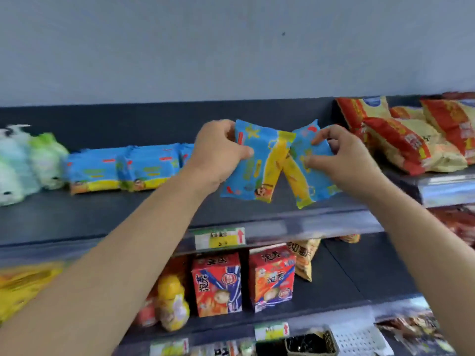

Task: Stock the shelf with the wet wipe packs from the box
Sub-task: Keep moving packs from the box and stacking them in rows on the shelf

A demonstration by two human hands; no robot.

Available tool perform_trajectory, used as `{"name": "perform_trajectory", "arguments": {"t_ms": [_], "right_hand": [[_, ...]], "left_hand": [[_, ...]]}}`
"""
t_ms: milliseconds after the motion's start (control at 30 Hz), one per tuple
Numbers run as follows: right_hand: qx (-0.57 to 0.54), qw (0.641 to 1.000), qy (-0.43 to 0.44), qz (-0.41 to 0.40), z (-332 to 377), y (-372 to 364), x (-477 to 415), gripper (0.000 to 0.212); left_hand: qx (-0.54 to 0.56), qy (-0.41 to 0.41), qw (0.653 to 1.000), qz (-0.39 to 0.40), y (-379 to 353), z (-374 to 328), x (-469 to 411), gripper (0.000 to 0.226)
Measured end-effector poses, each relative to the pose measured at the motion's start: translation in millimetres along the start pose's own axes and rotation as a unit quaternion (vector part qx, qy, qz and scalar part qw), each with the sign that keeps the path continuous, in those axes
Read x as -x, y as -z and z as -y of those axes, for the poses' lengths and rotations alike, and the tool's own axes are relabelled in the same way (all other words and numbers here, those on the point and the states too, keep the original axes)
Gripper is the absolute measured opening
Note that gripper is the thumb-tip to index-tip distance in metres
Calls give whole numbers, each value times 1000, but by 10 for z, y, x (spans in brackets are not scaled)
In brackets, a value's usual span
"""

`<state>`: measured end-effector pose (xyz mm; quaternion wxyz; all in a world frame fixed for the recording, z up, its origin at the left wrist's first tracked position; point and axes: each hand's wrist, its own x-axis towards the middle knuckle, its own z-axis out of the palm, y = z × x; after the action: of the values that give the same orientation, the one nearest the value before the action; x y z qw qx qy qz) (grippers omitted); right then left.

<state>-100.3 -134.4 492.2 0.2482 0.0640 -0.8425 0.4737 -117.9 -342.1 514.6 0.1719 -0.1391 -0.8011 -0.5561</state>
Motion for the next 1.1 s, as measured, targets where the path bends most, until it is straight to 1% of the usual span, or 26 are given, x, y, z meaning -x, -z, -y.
{"name": "perform_trajectory", "arguments": {"t_ms": [33, 133, 167, 233, 267, 300, 367, 433, 533, 667, 767, 833, 933, 967, 1100], "right_hand": [[1, 1000, 19, 17, 118, -201, -81, 34], [18, 994, 79, 69, 442, -788, -256, 37], [33, 991, 95, 87, 546, -966, -291, 42], [72, 983, 123, 117, 720, -1301, -357, 59], [97, 978, 134, 130, 784, -1459, -395, 65], [125, 972, 140, 141, 836, -1616, -435, 66], [181, 959, 153, 156, 917, -1898, -505, 56], [217, 946, 169, 170, 985, -2138, -552, 48], [249, 931, 192, 186, 1058, -2438, -613, 43], [274, 916, 198, 216, 1081, -2737, -686, 42], [286, 909, 186, 239, 1061, -2880, -741, 43], [297, 905, 176, 250, 1033, -2955, -790, 45], [305, 902, 159, 262, 968, -3053, -851, 47], [303, 903, 155, 262, 940, -3082, -868, 47], [315, 906, 168, 228, 847, -3147, -894, 49]], "left_hand": [[-28, -11, 999, -17, 271, 30, -29, 19], [-133, -46, 988, -71, 1024, 197, -128, 26], [-175, -53, 979, -91, 1251, 280, -161, 25], [-256, -50, 958, -117, 1680, 491, -231, 21], [-293, -43, 948, -119, 1874, 608, -259, 20], [-327, -33, 938, -114, 2047, 726, -286, 19], [-373, -14, 923, -93, 2314, 955, -337, 24], [-391, 9, 917, -76, 2482, 1149, -386, 29], [-420, 23, 907, -28, 2609, 1366, -498, 27], [-455, 26, 889, 35, 2623, 1557, -666, 26], [-459, 20, 886, 66, 2566, 1681, -783, 25], [-444, 18, 892, 83, 2539, 1765, -851, 23], [-400, 13, 912, 87, 2521, 1873, -925, 23], [-398, 4, 914, 81, 2518, 1905, -943, 24], [-440, -35, 896, 50, 2512, 2016, -959, 29]]}}
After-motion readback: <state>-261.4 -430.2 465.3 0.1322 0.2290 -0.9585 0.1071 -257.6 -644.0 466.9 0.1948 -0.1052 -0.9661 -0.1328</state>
